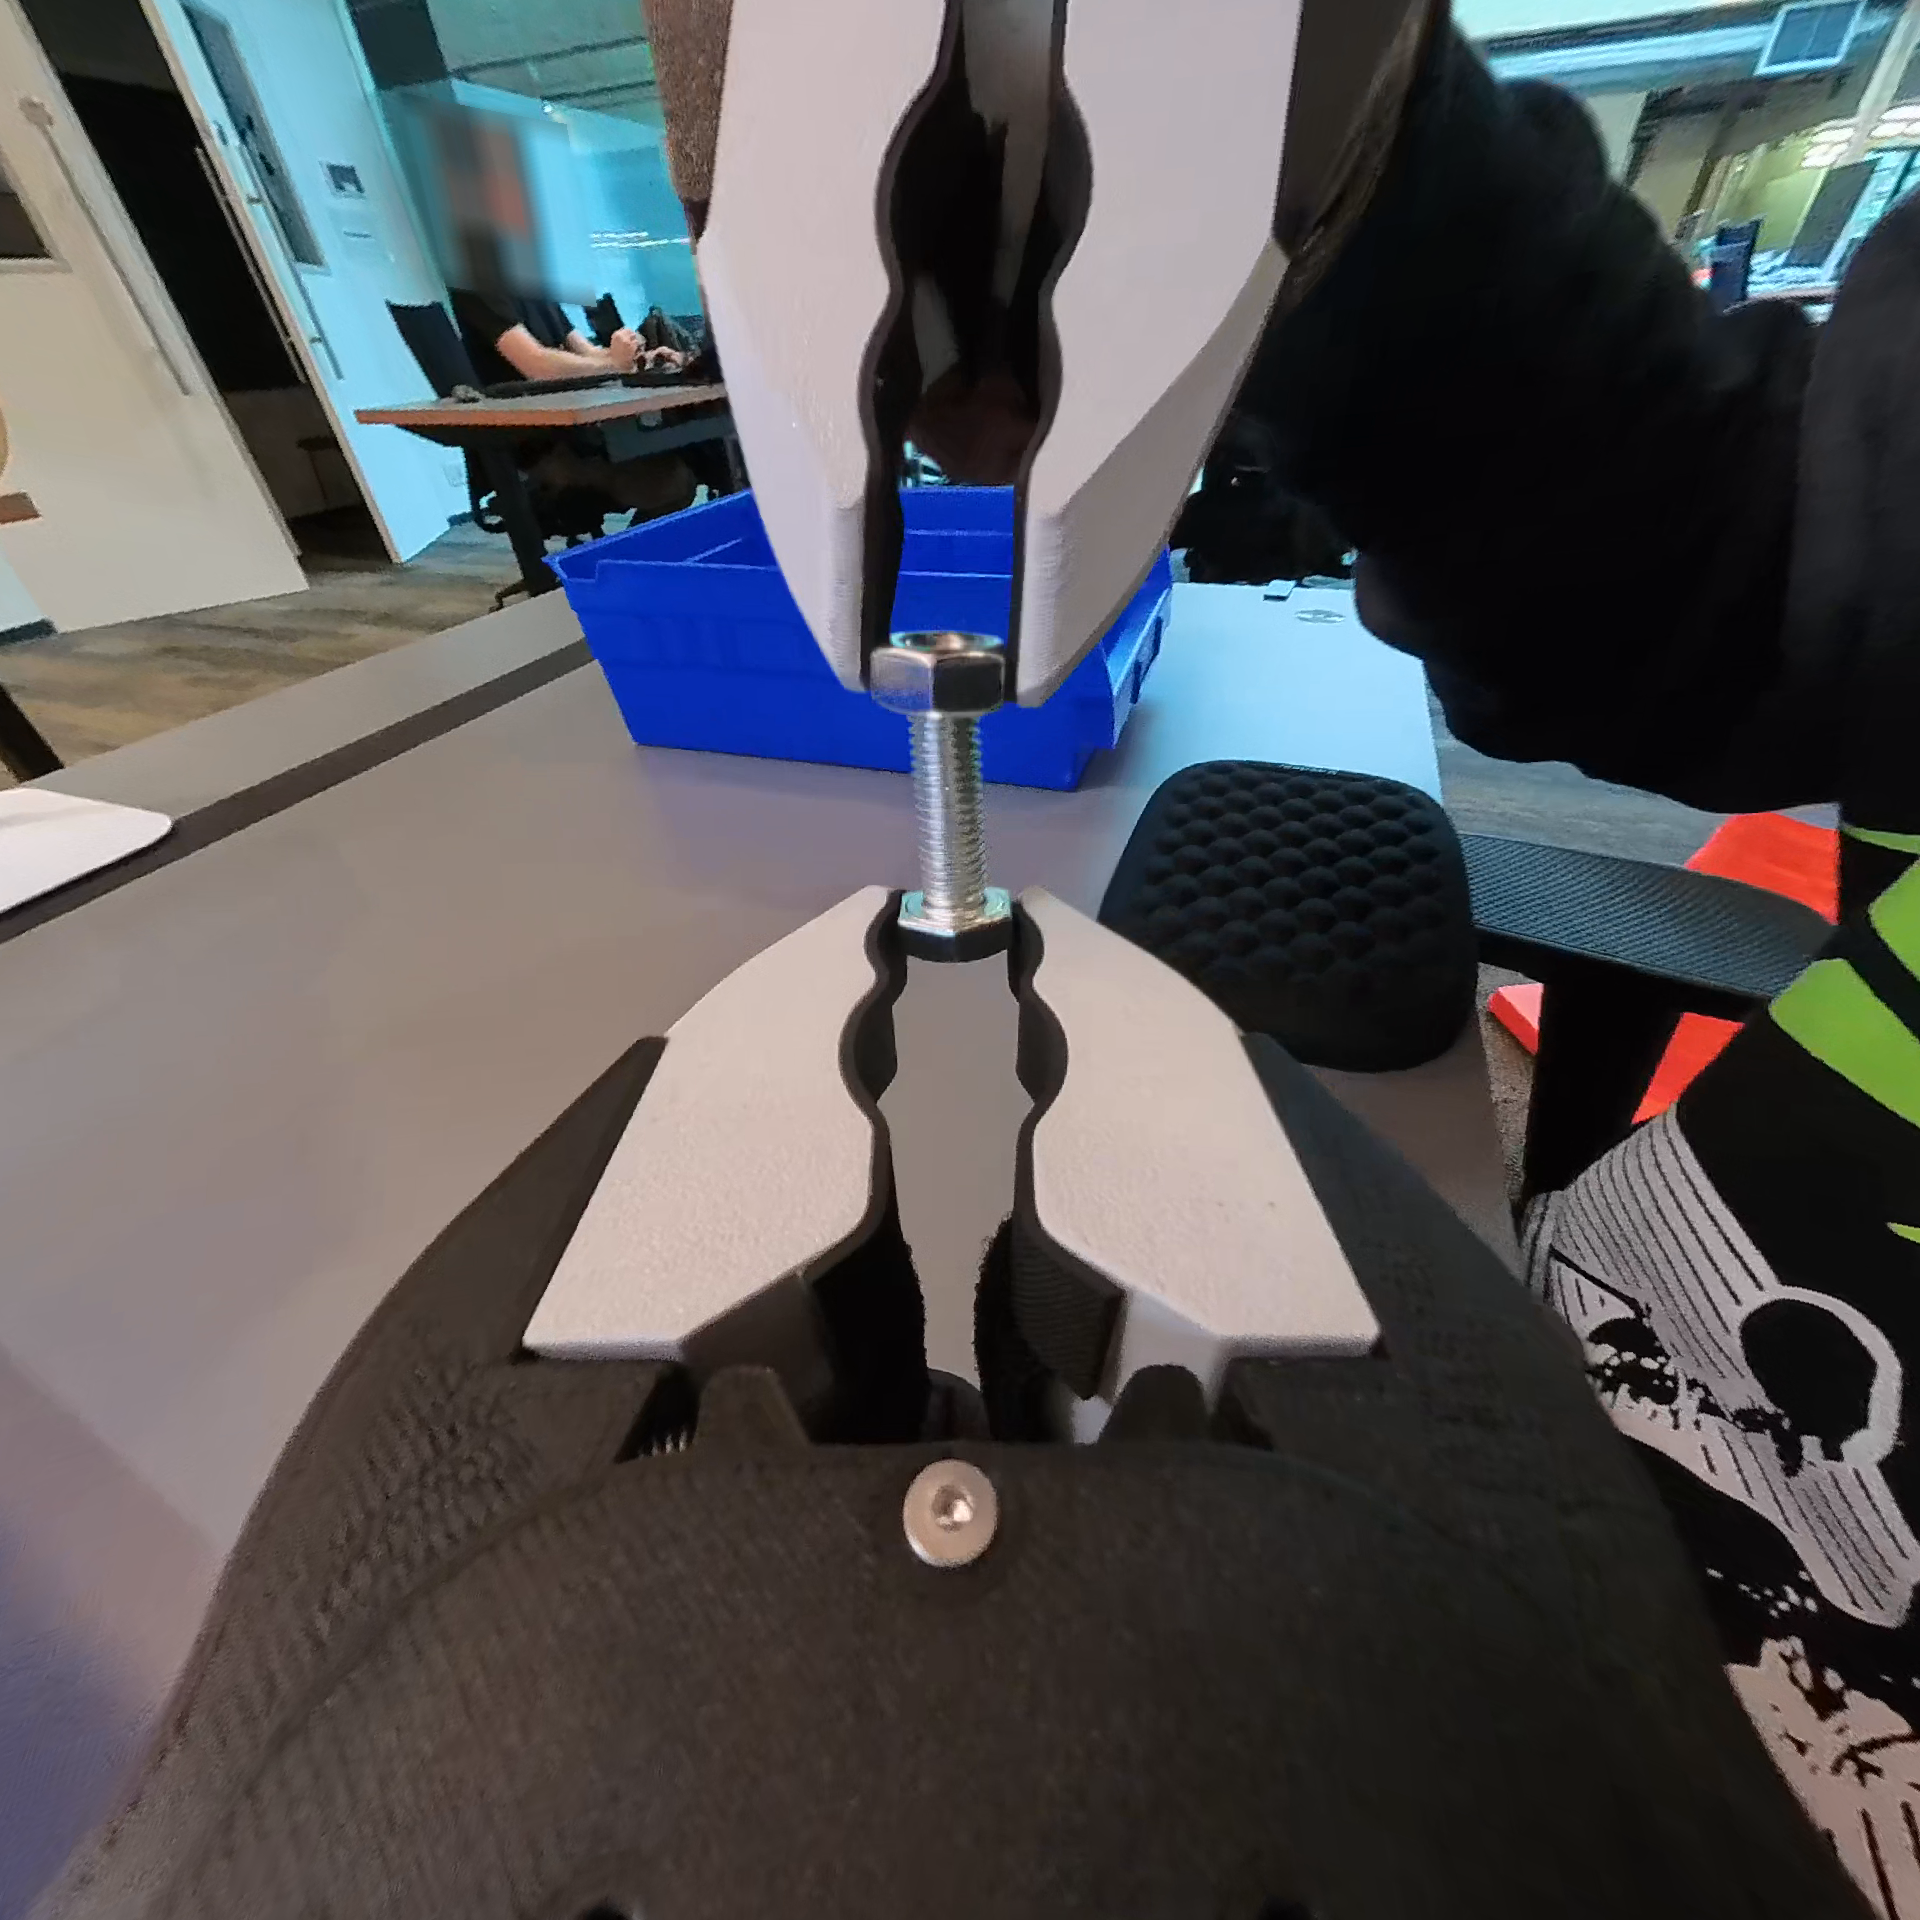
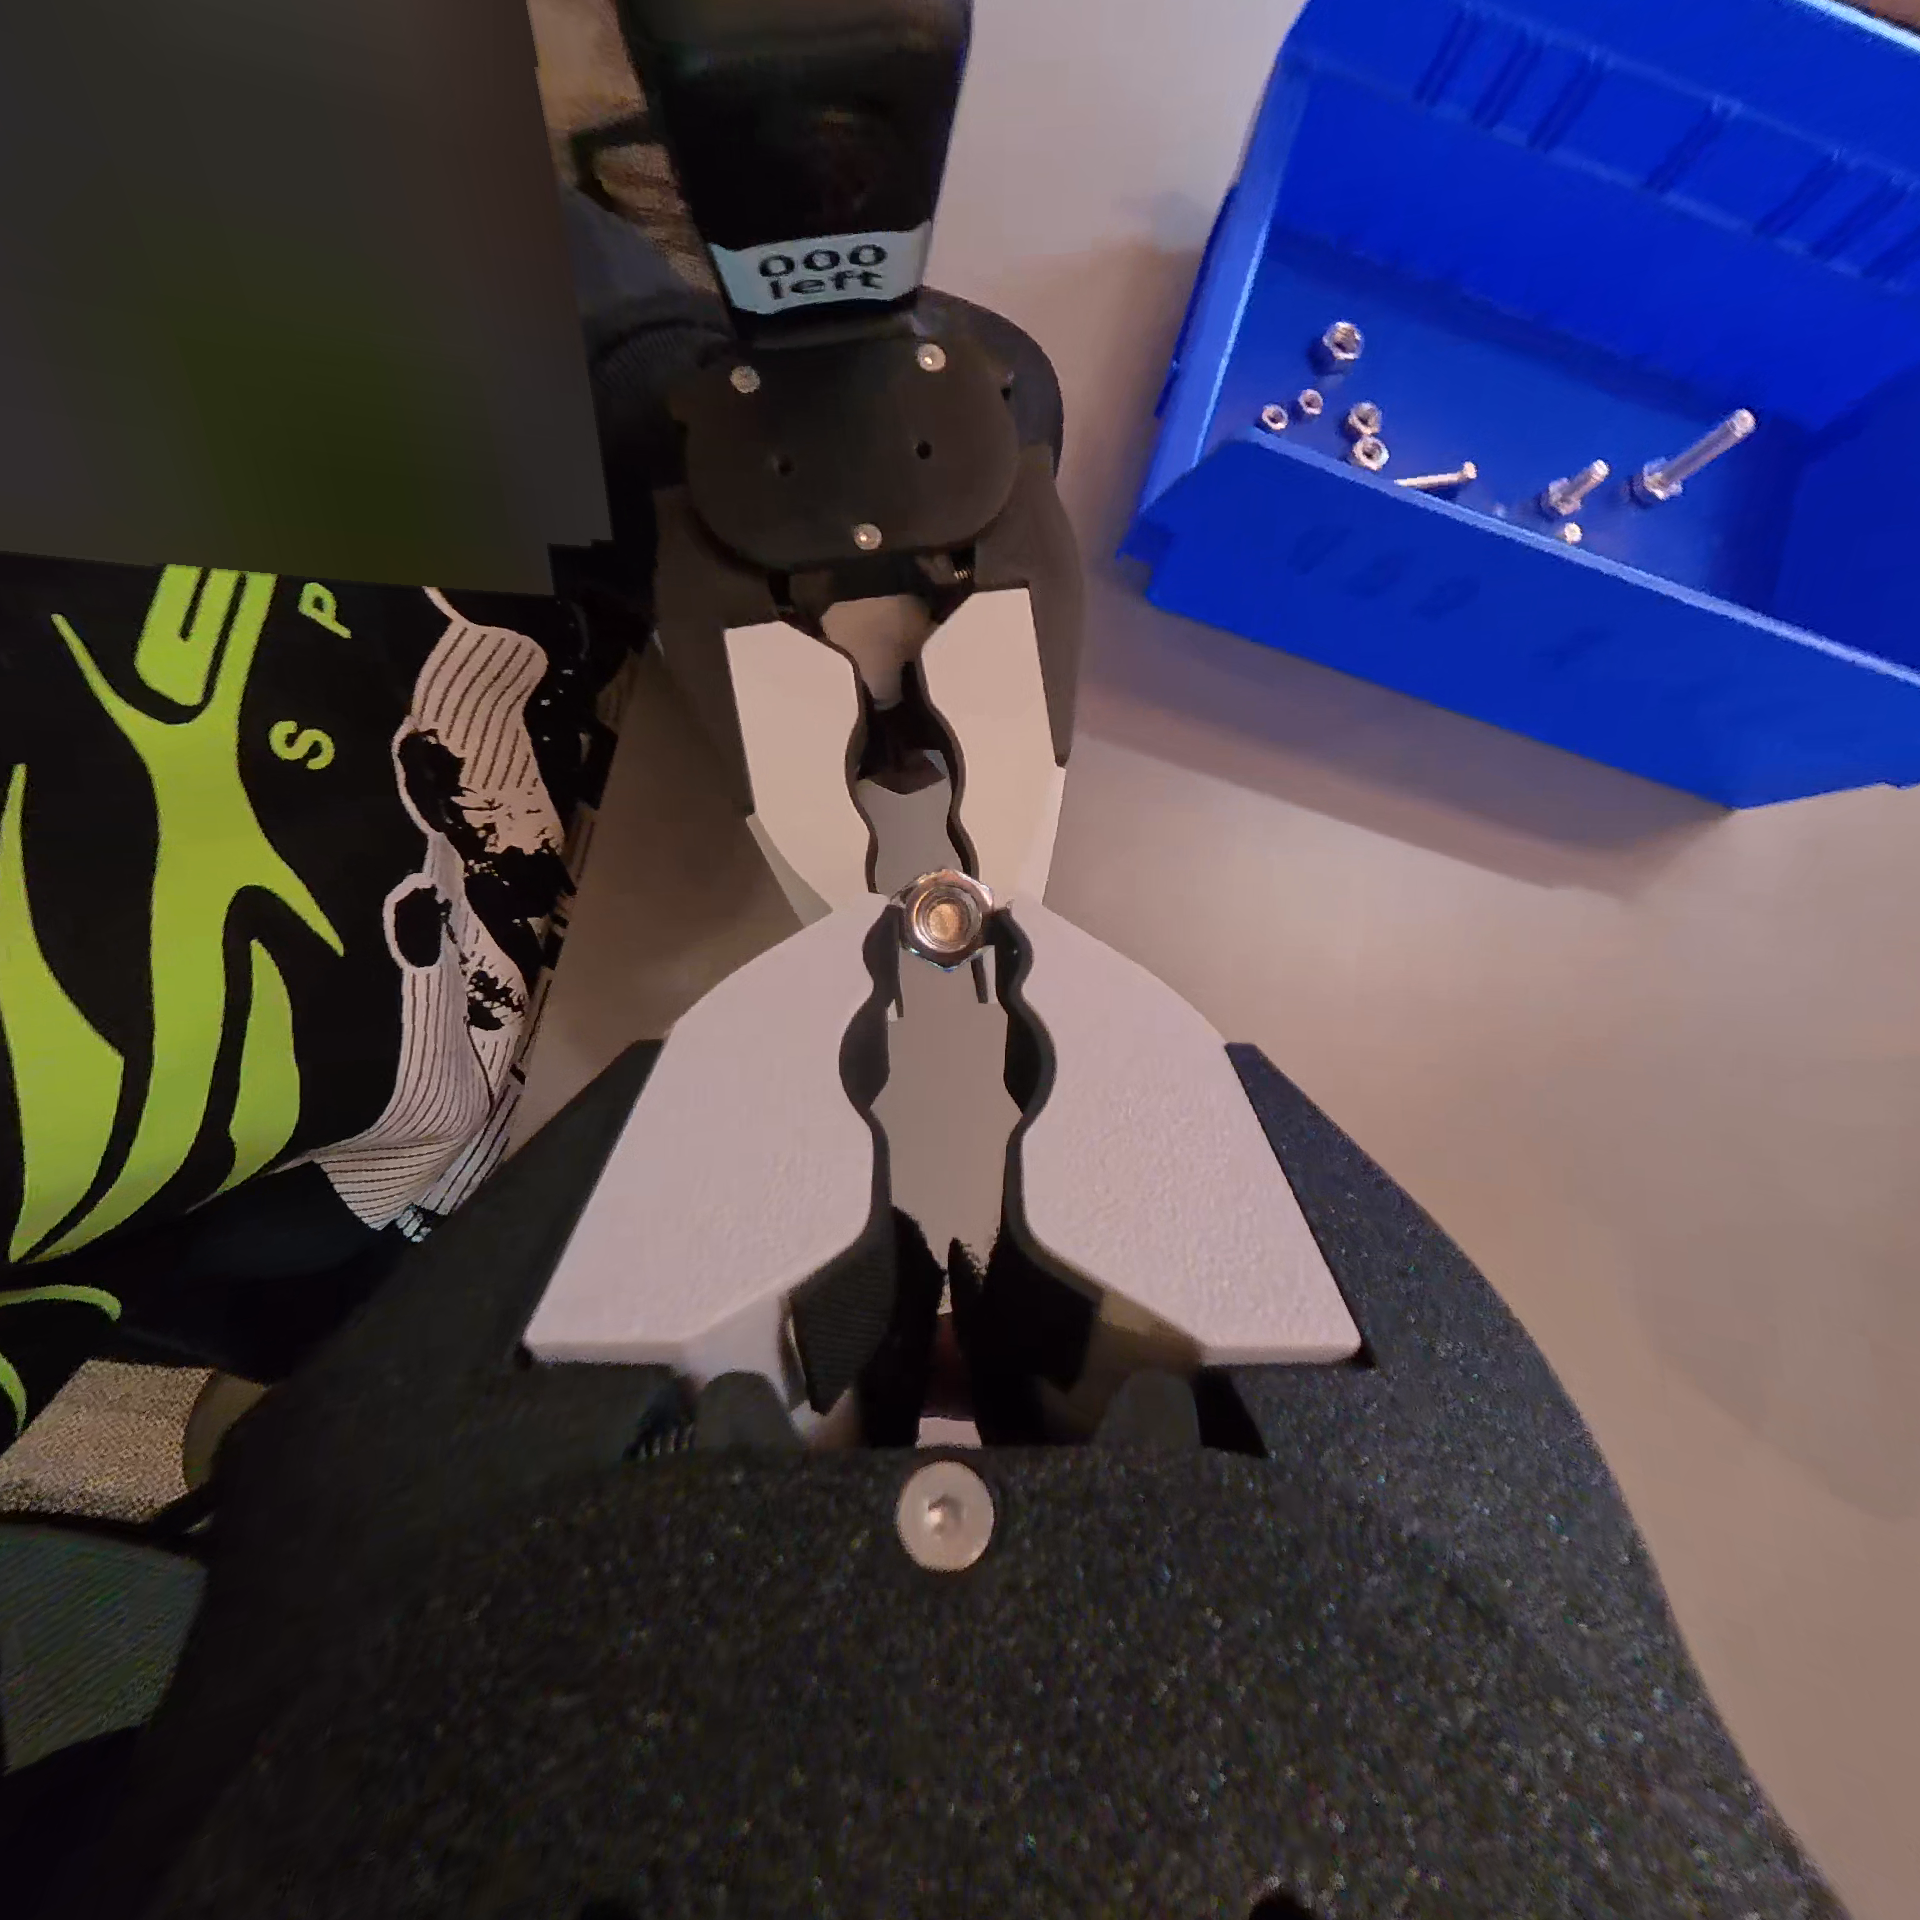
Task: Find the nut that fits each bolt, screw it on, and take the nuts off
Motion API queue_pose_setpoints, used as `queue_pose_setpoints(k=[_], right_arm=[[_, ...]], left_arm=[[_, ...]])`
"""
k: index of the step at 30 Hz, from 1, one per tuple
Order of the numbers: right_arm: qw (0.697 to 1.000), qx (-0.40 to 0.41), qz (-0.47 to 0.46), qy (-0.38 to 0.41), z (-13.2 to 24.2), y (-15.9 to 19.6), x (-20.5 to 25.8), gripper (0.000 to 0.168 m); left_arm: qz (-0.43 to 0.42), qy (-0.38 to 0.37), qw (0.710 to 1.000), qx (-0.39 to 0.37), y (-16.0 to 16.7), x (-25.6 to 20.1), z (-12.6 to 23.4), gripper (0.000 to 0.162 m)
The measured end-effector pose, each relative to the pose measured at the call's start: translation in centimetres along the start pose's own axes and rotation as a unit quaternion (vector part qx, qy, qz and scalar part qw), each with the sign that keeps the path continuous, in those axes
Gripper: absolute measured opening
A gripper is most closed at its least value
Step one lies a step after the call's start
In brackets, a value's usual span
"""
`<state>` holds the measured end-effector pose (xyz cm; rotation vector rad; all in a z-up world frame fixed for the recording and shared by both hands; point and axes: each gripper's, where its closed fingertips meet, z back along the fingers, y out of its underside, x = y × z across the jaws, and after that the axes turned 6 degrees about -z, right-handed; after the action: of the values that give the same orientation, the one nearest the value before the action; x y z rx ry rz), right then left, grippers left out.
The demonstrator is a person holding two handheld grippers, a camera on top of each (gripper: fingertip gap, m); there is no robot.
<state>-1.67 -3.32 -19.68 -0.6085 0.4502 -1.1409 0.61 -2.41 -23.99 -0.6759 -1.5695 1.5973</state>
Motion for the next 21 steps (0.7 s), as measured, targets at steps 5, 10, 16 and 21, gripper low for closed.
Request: queue_pose_setpoints(k=[5,10,16,21], right_arm=[[0.998,0.009,-0.036,0.042,-0.1,0.1,-0.8,0.018],[0.996,0.008,-0.066,0.059,-0.2,0.0,-1.1,0.018],[0.996,0.009,-0.061,0.060,-0.2,0.0,-1.0,0.018],[0.997,0.010,-0.057,0.059,-0.2,0.1,-1.0,0.018]], left_arm=[[0.009,-0.027,1.000,0.010,0.3,0.8,0.0,0.019],[0.008,-0.046,0.999,0.013,0.3,1.2,0.0,0.019],[0.007,-0.041,0.999,0.012,0.3,1.1,0.0,0.019],[0.008,-0.038,0.999,0.013,0.4,1.0,-0.1,0.019]])
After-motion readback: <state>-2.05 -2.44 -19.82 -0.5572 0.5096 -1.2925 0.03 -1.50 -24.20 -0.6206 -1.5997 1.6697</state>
